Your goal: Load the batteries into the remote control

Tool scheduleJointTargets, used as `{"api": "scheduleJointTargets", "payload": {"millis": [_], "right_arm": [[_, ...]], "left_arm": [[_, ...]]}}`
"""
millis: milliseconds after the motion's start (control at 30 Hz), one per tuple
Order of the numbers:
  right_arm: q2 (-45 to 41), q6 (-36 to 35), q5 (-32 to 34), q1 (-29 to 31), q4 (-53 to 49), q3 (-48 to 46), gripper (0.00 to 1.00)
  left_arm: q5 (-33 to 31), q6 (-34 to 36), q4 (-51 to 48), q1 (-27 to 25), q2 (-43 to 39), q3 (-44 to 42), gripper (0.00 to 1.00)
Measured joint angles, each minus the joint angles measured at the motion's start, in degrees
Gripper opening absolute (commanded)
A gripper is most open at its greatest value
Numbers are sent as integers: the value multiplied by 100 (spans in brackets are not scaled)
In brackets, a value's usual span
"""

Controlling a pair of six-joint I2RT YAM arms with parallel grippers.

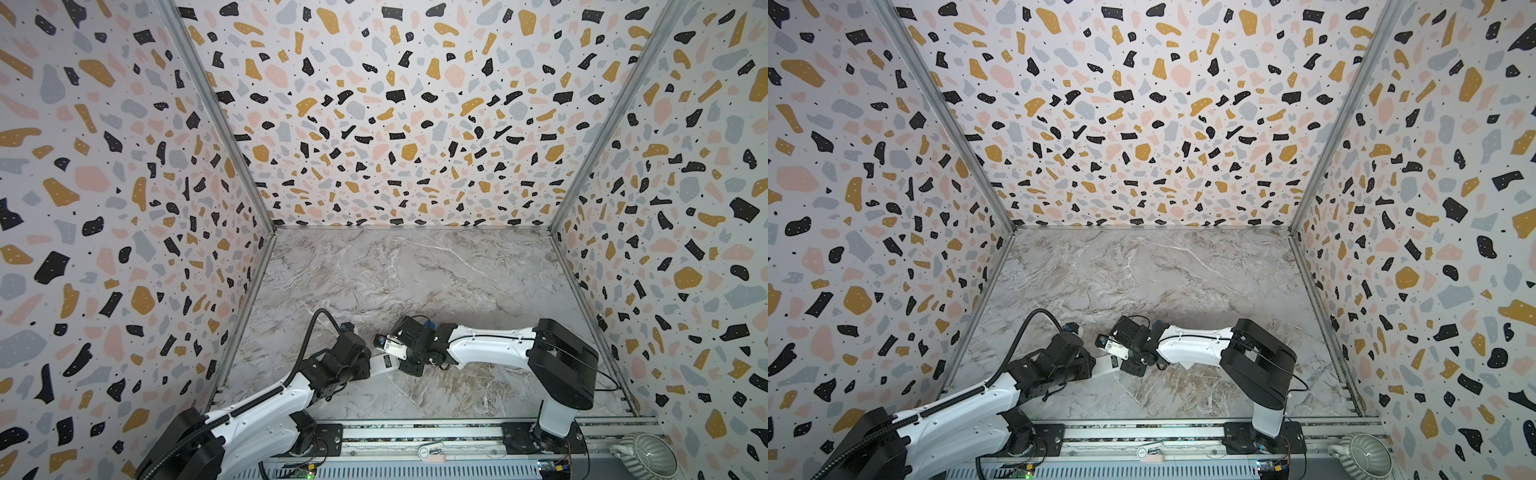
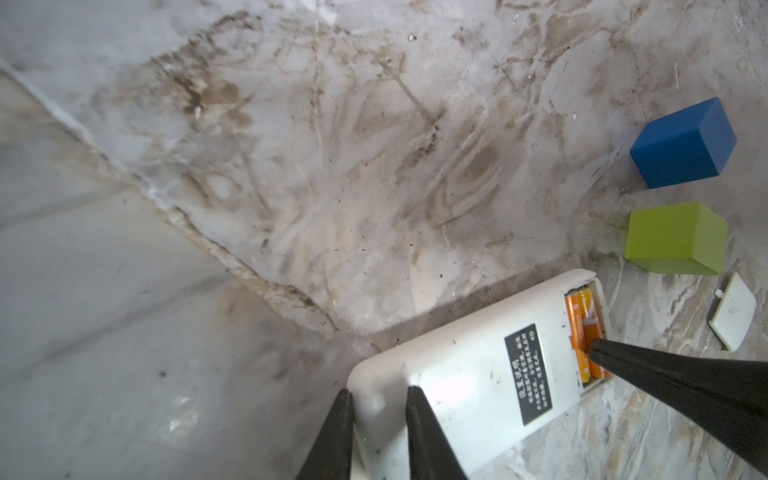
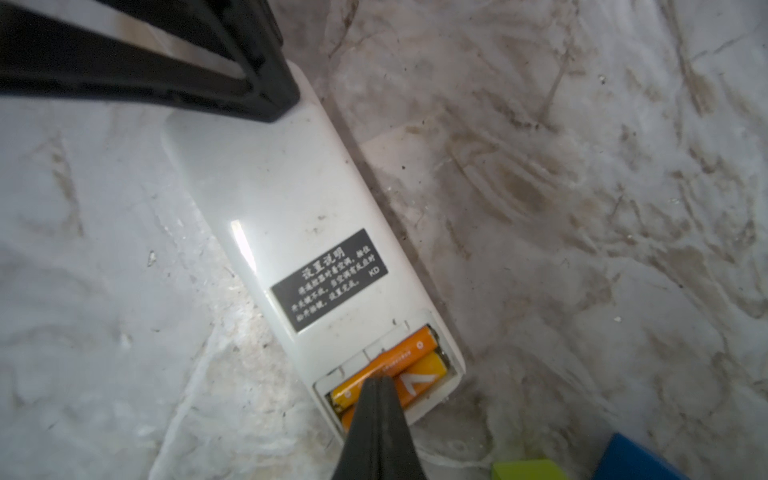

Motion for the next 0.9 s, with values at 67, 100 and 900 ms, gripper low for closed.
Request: {"api": "scheduleJointTargets", "payload": {"millis": [67,100,900], "right_arm": [[-35,24,2,9,-79,0,0],[-46,28,0,9,-109,0,0],[13,42,-13,9,-168,7,0]], "left_arm": [[0,2,0,0,0,0,24],[0,2,0,0,0,0,24],[2,24,20,0,-7,-11,24]]}}
